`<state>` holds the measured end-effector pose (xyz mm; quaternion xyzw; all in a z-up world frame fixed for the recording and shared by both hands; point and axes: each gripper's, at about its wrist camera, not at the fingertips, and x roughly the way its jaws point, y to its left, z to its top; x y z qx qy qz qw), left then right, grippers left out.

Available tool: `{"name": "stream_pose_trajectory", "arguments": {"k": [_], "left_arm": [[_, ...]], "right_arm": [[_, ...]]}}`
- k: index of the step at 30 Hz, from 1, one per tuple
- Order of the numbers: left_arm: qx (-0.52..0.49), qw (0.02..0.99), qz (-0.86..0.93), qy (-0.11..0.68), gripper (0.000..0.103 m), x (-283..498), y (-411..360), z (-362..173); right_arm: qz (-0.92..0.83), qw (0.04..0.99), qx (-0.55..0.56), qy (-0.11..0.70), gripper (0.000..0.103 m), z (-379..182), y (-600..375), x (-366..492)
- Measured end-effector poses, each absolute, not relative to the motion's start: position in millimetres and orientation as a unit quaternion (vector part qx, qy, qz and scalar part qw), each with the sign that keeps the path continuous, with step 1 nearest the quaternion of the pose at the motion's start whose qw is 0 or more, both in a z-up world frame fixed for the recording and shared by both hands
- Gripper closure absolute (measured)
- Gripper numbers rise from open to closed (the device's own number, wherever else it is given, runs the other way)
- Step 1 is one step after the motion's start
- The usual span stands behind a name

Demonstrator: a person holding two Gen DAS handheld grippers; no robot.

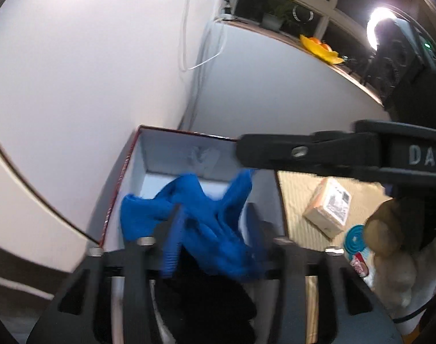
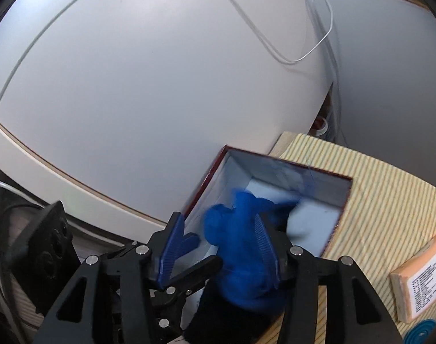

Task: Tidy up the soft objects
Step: 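Lower the towel into the box and open both grippers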

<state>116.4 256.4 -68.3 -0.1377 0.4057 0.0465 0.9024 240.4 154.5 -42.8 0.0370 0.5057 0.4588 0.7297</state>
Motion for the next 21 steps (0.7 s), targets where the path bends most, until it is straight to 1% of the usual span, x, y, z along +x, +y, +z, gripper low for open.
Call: {"name": "stream_pose_trajectory", "arguments": {"k": [1, 7, 15, 18, 21], "left_arm": [[-0.137, 0.903, 0.052, 0.404, 0.042, 115, 257, -69], [-0.135, 0.906, 0.052, 0.398, 0.042, 109, 252, -63], [-0.138, 0.919, 0.024, 0.369, 0.042, 102, 230, -41], [-0.136, 0.924, 0.009, 0.358, 0.042, 99, 215, -32], [-0.136, 0.925, -0.014, 0.355, 0.042, 98, 197, -29]], "right_arm": [[0.455, 0.733, 0.036, 0.505, 0.054, -43, 150, 242], [0.441, 0.746, 0.039, 0.498, 0.047, -37, 125, 245], [0.431, 0.759, 0.027, 0.487, 0.045, -27, 78, 243], [0.423, 0.772, 0.01, 0.475, 0.045, -19, 48, 237], [0.419, 0.777, 0.017, 0.47, 0.043, -14, 17, 234]]}}
